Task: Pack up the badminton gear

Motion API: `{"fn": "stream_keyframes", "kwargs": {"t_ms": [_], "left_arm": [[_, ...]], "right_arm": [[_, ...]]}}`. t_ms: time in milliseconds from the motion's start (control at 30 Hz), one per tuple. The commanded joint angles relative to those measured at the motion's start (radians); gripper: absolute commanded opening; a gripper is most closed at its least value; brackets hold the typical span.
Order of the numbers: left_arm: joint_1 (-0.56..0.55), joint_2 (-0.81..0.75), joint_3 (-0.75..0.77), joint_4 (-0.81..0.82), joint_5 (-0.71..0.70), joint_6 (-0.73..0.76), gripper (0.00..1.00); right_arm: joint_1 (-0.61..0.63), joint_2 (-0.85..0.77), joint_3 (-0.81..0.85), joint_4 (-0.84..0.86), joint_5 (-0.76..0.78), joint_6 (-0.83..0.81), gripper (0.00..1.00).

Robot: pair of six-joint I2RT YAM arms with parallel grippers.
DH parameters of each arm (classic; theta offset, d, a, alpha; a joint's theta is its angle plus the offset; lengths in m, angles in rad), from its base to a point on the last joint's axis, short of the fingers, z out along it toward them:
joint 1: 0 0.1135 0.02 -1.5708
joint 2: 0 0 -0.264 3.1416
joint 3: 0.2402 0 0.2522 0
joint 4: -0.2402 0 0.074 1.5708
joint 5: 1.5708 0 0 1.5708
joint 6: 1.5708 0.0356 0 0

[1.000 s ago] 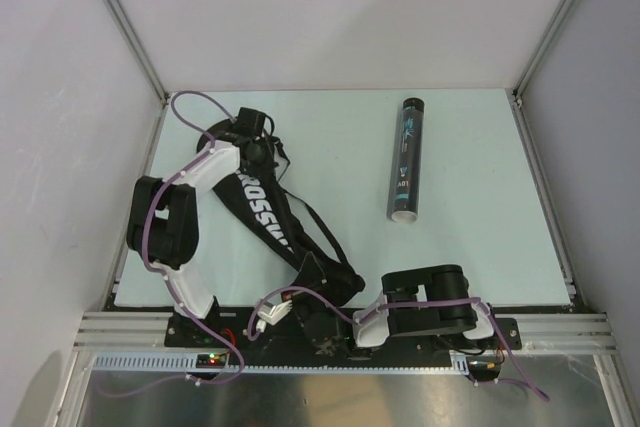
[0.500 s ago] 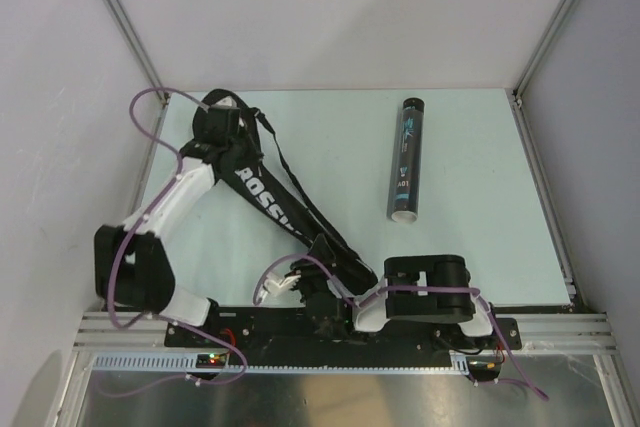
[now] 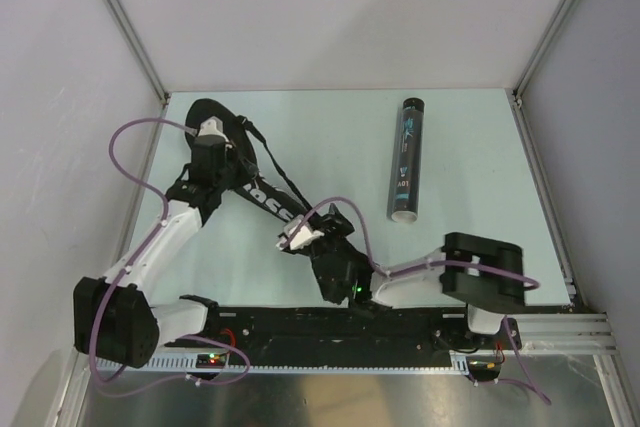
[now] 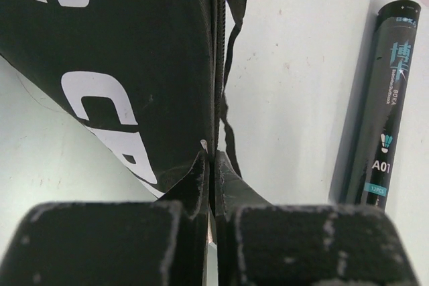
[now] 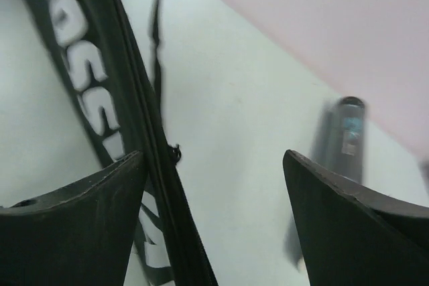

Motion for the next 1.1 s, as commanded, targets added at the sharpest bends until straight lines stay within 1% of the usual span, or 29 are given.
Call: {"fn": "stream_keyframes", "kwargs": {"t_ms": [0,33,100,167,233,300,433,500,567,633,733,800,900,1067], "left_arm": [[0.012,-0.070,-0.021,0.088,0.042,0.002,0.00],[0.016,-0.078,-0.027,0.089,0.045,0.002,0.00],[0.020,-0.098,-0.042,0.093,0.054,0.003,0.00],[0.024,-0.119,-0.058,0.101,0.066,0.007,0.00],[0.026,-0.137,-0.073,0.107,0.078,0.011,0.00],[0.029,-0.153,-0.088,0.118,0.087,0.011,0.00],[0.030,-0.162,-0.104,0.135,0.113,0.004,0.00],[0.031,-0.162,-0.108,0.139,0.128,0.001,0.00],[0.031,-0.166,-0.114,0.142,0.136,-0.001,0.00],[0.032,-0.172,-0.123,0.147,0.136,-0.005,0.00],[0.033,-0.180,-0.132,0.148,0.135,-0.008,0.00],[0.033,-0.184,-0.135,0.149,0.137,-0.011,0.00],[0.033,-0.193,-0.144,0.152,0.139,-0.017,0.00],[0.034,-0.203,-0.171,0.163,0.139,-0.030,0.00]], "right_arm": [[-0.024,-0.221,0.066,-0.416,-0.302,0.468,0.85],[-0.035,-0.276,0.071,-0.507,-0.427,0.525,0.83],[-0.071,-0.361,0.086,-0.643,-0.617,0.629,0.82],[-0.120,-0.419,0.103,-0.758,-0.768,0.718,0.80],[-0.180,-0.463,0.108,-0.838,-0.907,0.789,0.78],[-0.238,-0.491,0.110,-0.895,-1.027,0.827,0.73],[-0.322,-0.487,0.112,-0.961,-1.207,0.824,0.58],[-0.360,-0.476,0.113,-0.973,-1.281,0.837,0.55],[-0.394,-0.465,0.113,-0.971,-1.327,0.862,0.54],[-0.414,-0.453,0.113,-0.963,-1.359,0.893,0.57],[-0.433,-0.423,0.113,-0.951,-1.392,0.959,0.64],[-0.448,-0.395,0.112,-0.936,-1.410,1.015,0.66],[-0.476,-0.342,0.112,-0.901,-1.444,1.114,0.64],[-0.490,-0.287,0.111,-0.789,-1.503,1.226,0.62]]}}
